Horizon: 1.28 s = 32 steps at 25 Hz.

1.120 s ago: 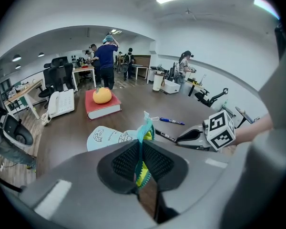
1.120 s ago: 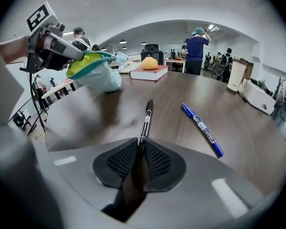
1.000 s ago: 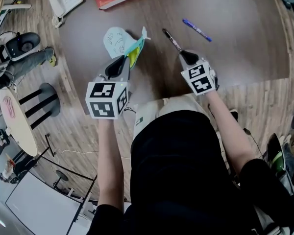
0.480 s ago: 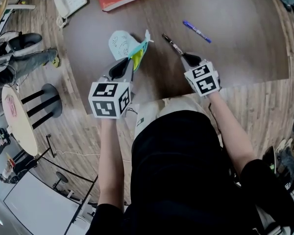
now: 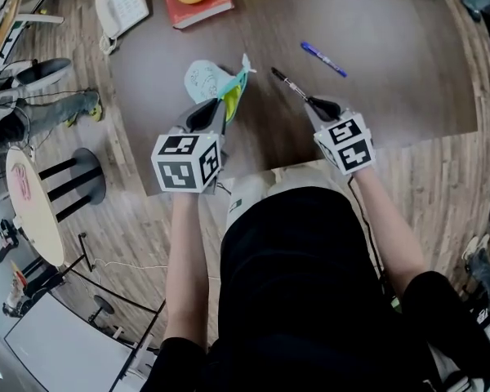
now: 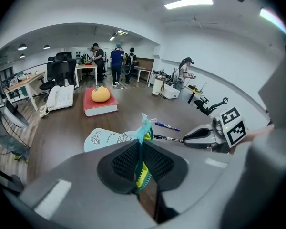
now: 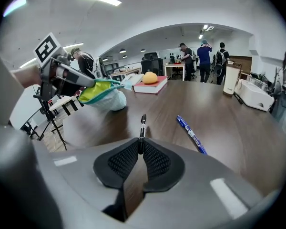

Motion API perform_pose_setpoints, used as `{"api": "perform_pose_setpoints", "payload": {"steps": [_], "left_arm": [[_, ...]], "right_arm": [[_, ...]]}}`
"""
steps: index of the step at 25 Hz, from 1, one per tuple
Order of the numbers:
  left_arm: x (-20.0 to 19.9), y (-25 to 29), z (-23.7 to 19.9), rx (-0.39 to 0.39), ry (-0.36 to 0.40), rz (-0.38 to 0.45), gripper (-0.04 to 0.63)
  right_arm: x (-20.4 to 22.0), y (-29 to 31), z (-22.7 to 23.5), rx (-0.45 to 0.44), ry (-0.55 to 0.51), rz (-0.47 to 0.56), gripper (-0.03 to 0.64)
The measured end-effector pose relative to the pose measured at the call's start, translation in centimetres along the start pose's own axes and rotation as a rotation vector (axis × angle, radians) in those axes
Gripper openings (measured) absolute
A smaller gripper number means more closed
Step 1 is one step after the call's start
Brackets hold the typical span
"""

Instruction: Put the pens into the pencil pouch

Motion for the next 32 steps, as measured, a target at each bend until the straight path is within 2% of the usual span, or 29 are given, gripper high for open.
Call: {"api": "perform_pose_setpoints", "payload": {"steps": [17, 32], "left_arm": [[-1.5, 2.0, 1.1, 0.037, -0.049, 0.016, 0.025], [-1.9, 2.4, 1.7, 0.046, -0.065, 0.018, 0.025]], "right_arm": [[-4.3, -7.0, -2.1, -0.071, 0.0, 0.185, 0.04], [-5.1, -7.3, -4.9, -0.167, -0.024, 0.205, 0.04]]}}
Point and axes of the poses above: the fingertips, and each gripper's own axes: y forward along the fingers, z to its right, x out of its underside, the point moved 7 cm from there along -y, backward along the fingers, and after that the axes turned 11 degrees about -x, right-handed, at the moved point
